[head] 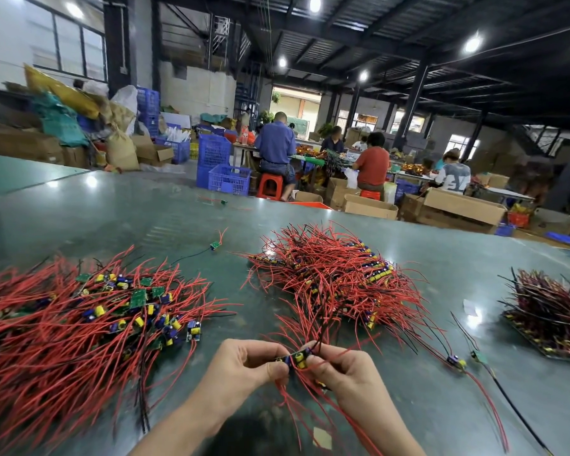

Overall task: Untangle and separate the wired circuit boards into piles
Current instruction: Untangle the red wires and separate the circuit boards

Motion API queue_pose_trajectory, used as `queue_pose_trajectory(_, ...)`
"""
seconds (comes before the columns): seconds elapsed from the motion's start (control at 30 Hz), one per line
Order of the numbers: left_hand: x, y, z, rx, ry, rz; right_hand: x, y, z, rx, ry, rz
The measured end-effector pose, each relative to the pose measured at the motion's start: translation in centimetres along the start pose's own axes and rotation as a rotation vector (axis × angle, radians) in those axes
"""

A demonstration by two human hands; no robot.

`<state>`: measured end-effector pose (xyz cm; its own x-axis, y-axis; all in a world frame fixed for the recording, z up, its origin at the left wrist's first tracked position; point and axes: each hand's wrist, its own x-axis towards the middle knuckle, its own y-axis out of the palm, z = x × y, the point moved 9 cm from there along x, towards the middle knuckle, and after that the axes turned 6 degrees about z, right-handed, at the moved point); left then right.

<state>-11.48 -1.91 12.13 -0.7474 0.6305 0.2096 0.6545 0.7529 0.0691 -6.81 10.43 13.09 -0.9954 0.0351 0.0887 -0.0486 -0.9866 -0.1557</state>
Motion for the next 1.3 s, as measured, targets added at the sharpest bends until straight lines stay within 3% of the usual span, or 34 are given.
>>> queue_pose_trajectory(0.13, 0.0, 0.1, -0.1, -0.054, 0.011, 0.009, 0.2, -0.3, -0.9, 0.113, 0.015, -0.026)
queue_pose_trajectory(0.3, 0.0, -3.3, 1.2, -0.091, -0.046, -0.287, -0.8, -6.0, 0.0, 0.555, -0.131, -0.407)
queue_pose_trajectory(0.4, -0.2, -5.1, 1.3, 0.334, -0.071, -0.336, -1.6, -8.2, -0.2, 0.732, -0.176, -0.543)
queue_pose_trajectory(0.5, -0.2, -4.2, 1.6, 0.912, -0.151, -0.259, -1.2, -7.2, -0.6, 0.775, -0.139, -0.501)
queue_pose_trajectory(0.57, -0.4, -4.0, 0.7, 1.075, -0.079, -0.345, -0.9, -6.1, -0.5, 0.726, -0.127, -0.444)
queue_pose_trajectory(0.67, -1.3, -4.4, -1.5, 0.744, 0.153, -0.495, -0.4, -4.4, -0.1, 0.583, -0.1, -0.365)
queue_pose_trajectory(0.77, -0.2, -2.6, 0.6, 0.032, 0.006, -0.284, -0.4, -2.3, 0.8, 0.344, -0.1, -0.256)
queue_pose_trajectory(0.83, 0.1, 0.2, 1.8, -0.26, -0.123, -0.106, -0.6, -0.8, 1.7, 0.148, -0.145, -0.181)
queue_pose_trajectory(1.03, -0.4, 2.8, 2.9, -0.311, -0.223, 0.038, -0.9, 0.1, 3.3, -0.343, -0.285, -0.251)
queue_pose_trajectory(1.17, -0.5, 2.9, 3.2, -0.383, -0.266, 0.024, -1.2, -0.1, 3.5, -0.376, -0.301, -0.28)
queue_pose_trajectory(1.3, -0.6, 3.2, 3.0, -0.275, -0.302, 0.025, -1.3, -1.0, 3.0, -0.291, -0.273, -0.355)
